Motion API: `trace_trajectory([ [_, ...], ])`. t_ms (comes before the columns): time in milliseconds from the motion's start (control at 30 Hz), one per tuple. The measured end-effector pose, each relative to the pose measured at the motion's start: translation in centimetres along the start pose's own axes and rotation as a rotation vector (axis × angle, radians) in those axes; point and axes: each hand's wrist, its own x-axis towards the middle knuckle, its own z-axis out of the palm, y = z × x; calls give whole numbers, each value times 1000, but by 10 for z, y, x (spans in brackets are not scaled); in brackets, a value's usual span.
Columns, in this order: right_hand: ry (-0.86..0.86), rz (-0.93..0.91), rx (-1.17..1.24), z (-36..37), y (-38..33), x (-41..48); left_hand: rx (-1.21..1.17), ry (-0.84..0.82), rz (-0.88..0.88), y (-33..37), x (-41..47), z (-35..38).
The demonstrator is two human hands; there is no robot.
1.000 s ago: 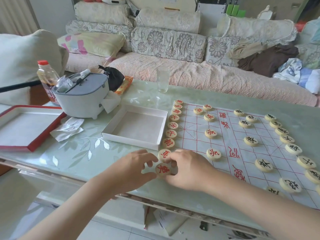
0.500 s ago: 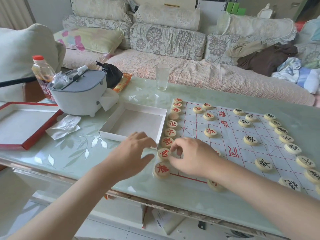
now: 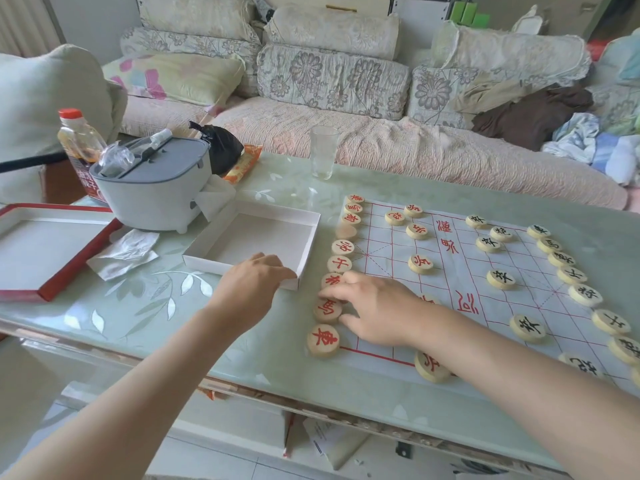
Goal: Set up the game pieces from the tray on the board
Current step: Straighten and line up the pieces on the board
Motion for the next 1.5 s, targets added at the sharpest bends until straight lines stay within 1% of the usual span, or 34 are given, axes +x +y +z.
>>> trace_trajectory([
  [133,8,40,-27,-2,0,1,-1,20,-102,-8,0,-6],
  [200,8,57,-53,-5,0,1,41,78,-53,3,-1,-9],
  [233,14,61,-54,-6,1,0,17,99,-13,11,-2,-11],
  [267,18,67,-48,-6,2,0,-40,85,18,21,-4,-13],
  [300,19,76,-38,-6,3,0,-114,36,30,29,-6,-15],
  [367,15,92,-12,-6,5,0,-224,-116,-3,41,-10,-14],
  [433,18,102,20,-5,6,0,-239,-198,-26,45,-13,-10],
  [633,30,155,23,-1,2,0,-267,-194,-86,44,-12,-6],
  [833,24,174,51,0,4,1,-238,-209,-83,45,-10,-7],
  [933,20,188,66,-8,6,3,-223,-188,-71,46,-6,-8],
  [1100,170,210,89,-20,17,10,-212,-160,-90,50,9,-12],
  [1300,68,113,34,-2,19,20,-83,-210,-29,56,18,-7],
  [1500,100,109,30,-3,22,27,-48,-165,29,46,16,-5],
])
